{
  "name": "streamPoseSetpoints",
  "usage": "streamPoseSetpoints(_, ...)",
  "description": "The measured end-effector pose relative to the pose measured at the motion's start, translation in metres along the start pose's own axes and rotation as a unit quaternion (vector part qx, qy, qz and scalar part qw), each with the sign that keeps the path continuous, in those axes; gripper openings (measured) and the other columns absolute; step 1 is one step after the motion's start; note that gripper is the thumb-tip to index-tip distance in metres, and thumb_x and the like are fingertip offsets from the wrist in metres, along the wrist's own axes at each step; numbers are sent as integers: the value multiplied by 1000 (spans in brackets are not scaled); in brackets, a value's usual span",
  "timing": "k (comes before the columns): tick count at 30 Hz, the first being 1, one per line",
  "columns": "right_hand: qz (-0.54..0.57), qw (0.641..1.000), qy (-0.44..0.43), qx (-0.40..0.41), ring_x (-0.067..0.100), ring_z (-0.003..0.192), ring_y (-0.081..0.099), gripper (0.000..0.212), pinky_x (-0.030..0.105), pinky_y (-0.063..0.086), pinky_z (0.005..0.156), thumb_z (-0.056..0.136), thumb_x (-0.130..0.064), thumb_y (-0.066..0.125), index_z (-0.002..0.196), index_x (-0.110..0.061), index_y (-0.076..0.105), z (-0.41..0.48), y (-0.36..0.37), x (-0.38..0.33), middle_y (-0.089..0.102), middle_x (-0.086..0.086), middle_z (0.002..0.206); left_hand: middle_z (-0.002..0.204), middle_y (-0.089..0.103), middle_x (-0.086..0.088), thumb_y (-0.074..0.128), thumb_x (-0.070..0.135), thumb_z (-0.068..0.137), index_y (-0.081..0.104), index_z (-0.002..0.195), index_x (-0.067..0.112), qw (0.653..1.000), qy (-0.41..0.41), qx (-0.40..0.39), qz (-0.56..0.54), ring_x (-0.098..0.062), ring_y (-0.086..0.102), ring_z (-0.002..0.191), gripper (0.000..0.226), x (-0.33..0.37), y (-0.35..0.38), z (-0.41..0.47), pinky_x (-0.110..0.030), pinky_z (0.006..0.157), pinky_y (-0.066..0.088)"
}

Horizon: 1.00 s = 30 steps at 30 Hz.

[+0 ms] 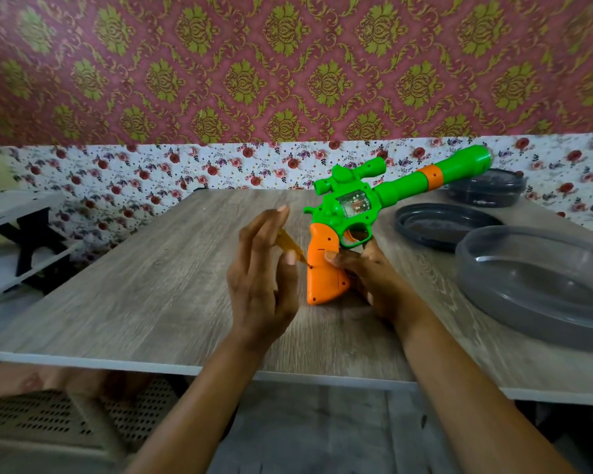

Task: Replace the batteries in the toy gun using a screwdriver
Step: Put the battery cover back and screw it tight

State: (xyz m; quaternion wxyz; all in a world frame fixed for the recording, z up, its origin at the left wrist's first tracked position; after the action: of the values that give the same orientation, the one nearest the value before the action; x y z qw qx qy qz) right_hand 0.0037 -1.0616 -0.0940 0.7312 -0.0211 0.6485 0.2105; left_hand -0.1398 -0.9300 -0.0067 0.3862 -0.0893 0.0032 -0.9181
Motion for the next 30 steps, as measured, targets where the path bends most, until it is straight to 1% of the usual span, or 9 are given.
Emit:
streamPoseSetpoints(3, 3, 1000, -7, -2, 22, 104, 65, 69, 42, 54, 85, 76, -5, 70, 134, -22, 37, 1, 0, -1, 68, 0, 109, 109, 42, -10, 50, 24, 94, 51, 118, 10, 999, 23, 16, 16, -4, 41, 103, 28, 0, -3, 0, -12, 79, 41)
streamPoseSetpoints(8, 7, 1000, -7, -1, 19, 101, 67, 73, 36, 58, 76, 72, -7, 73, 134, -22, 37, 2, -1, 1, 70, -3, 105, 111, 46, -9, 48, 0, 90, 49, 117, 9, 999, 35, 4, 13, -1, 43, 98, 29, 2, 0, 0, -14, 73, 41)
streamPoseSetpoints(11, 9, 1000, -7, -2, 19, 102, 67, 71, 35, 57, 77, 76, -5, 71, 136, -21, 35, 2, 0, 1, 70, -3, 106, 125, 48, -12, 38, 3, 93, 40, 129, 6, 999, 30, -29, -2, -8, 51, 107, 37, 5, 7, -2, -18, 86, 43)
streamPoseSetpoints(15, 11, 1000, -10, -4, 20, 104, 66, 71, 35, 58, 77, 77, -4, 70, 137, -19, 34, 2, 0, 1, 69, 1, 112, 131, 45, -9, 39, 11, 96, 42, 131, 6, 998, 47, -31, -2, -2, 40, 127, 36, 7, 7, -3, -21, 99, 40)
streamPoseSetpoints(18, 17, 1000, -7, -8, 22, 104, 66, 78, 38, 57, 78, 68, -11, 73, 136, -19, 35, 4, 0, 3, 70, 2, 112, 111, 44, -10, 50, 13, 93, 49, 122, 9, 999, 48, -4, 20, 7, 41, 107, 29, 2, 3, -3, -11, 83, 39)
streamPoseSetpoints(21, 12, 1000, -5, -7, 18, 99, 68, 77, 33, 58, 72, 71, -7, 74, 137, -18, 35, 5, -1, 3, 70, -1, 107, 106, 47, -8, 45, 13, 96, 47, 119, 9, 1000, 29, 10, 6, -2, 45, 90, 23, -1, 1, -3, -11, 74, 40)
streamPoseSetpoints(24, 8, 1000, -2, -6, 20, 102, 67, 77, 36, 58, 74, 69, -10, 74, 136, -18, 36, 6, -2, 6, 68, 3, 114, 118, 53, -8, 34, 16, 99, 39, 127, 8, 1000, 2, -6, -19, -9, 54, 92, 29, -3, 5, -3, -9, 82, 40)
streamPoseSetpoints(28, -2, 1000, 6, -3, 22, 104, 66, 76, 39, 57, 78, 73, -12, 75, 137, -21, 35, 7, -3, 6, 67, 3, 117, 130, 50, -6, 32, 16, 99, 37, 133, 7, 999, -9, -27, -19, -21, 57, 109, 36, -3, 7, -4, -16, 93, 42)
streamPoseSetpoints(30, -3, 1000, 6, -3, 22, 104, 66, 74, 39, 57, 78, 75, -10, 73, 137, -21, 34, 7, -3, 6, 66, 3, 117, 124, 47, -7, 41, 19, 97, 41, 130, 8, 1000, 10, -20, -11, -12, 52, 108, 35, -1, 5, -2, -16, 92, 41)
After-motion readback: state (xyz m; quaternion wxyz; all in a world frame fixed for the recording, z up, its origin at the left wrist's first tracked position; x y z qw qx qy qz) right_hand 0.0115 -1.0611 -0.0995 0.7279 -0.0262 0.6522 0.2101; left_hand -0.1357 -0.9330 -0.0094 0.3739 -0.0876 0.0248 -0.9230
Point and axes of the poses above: each hand's wrist, its own z-axis towards the middle knuckle, its own y-axis out of the palm, x = y × z, the point moved 8 cm from there along z, towards the middle knuckle
